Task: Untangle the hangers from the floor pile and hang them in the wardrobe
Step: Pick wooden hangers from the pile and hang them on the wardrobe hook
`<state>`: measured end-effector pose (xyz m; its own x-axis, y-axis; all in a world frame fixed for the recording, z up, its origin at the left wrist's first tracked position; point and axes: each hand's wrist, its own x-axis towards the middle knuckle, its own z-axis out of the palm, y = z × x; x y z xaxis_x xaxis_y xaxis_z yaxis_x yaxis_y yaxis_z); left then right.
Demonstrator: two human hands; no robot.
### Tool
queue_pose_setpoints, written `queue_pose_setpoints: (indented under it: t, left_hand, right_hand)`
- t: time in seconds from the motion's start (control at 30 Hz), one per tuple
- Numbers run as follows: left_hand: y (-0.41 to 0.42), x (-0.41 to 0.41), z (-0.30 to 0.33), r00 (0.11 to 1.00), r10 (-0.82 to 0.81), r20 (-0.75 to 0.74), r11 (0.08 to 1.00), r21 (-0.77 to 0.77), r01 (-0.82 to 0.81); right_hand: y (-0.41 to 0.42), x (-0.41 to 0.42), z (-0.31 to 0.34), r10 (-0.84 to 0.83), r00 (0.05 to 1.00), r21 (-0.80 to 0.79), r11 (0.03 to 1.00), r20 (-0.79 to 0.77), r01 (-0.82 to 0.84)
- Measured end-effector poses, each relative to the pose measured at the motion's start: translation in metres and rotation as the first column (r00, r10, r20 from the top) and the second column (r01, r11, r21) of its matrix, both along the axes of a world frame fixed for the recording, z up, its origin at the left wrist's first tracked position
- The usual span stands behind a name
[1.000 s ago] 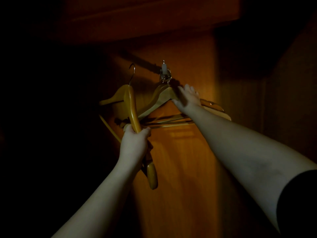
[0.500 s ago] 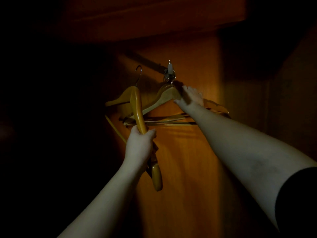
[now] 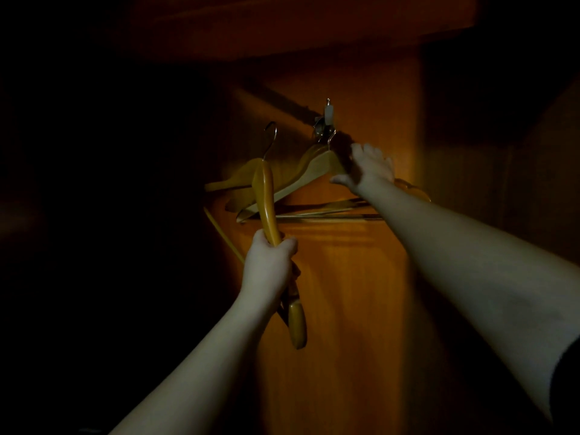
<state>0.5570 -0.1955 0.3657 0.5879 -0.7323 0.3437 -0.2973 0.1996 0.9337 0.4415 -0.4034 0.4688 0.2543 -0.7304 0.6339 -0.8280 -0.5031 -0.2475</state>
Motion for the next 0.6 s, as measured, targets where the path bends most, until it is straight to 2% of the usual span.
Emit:
queue_pose_setpoints:
  t: [0.07,0.13,0.17,0.3,0.4,0.53,0.6]
  left_hand:
    - [0.0,-0.001,-0.004,1.0,0.005,0.003,1.0,0.003,-0.006]
    - [-0.001,-0.004,-0.009,1.0,0.013,0.013,1.0,0.012,-0.014]
    - [-0.002,-0.006,-0.013,1.0,0.017,0.019,1.0,0.016,-0.017]
    - [-0.011,-0.016,-0.028,0.996,0.052,0.072,0.998,0.039,-0.055]
    - [-0.018,-0.023,-0.039,0.993,0.051,0.109,0.996,0.067,-0.058]
    - [-0.024,-0.031,-0.052,0.984,0.031,0.176,0.99,0.129,-0.054]
    - [-0.024,-0.033,-0.054,0.972,-0.033,0.234,0.979,0.205,-0.016]
  right_hand:
    - [0.0,0.002,-0.006,0.048,0.998,-0.014,0.999,0.048,-0.047]
    - [0.01,0.008,-0.015,0.145,0.956,0.108,0.978,0.253,-0.177]
    - [0.019,0.011,-0.019,0.219,0.917,0.18,0.94,0.334,-0.29]
    - [0.078,0.023,-0.041,0.5,0.808,0.382,0.713,0.311,-0.588]
    - [0.1,0.026,-0.059,0.575,0.761,0.453,0.616,0.3,-0.644]
    - [0.099,0.025,-0.075,0.557,0.762,0.443,0.621,0.33,-0.647]
    - [0.096,0.022,-0.085,0.539,0.758,0.427,0.626,0.368,-0.653]
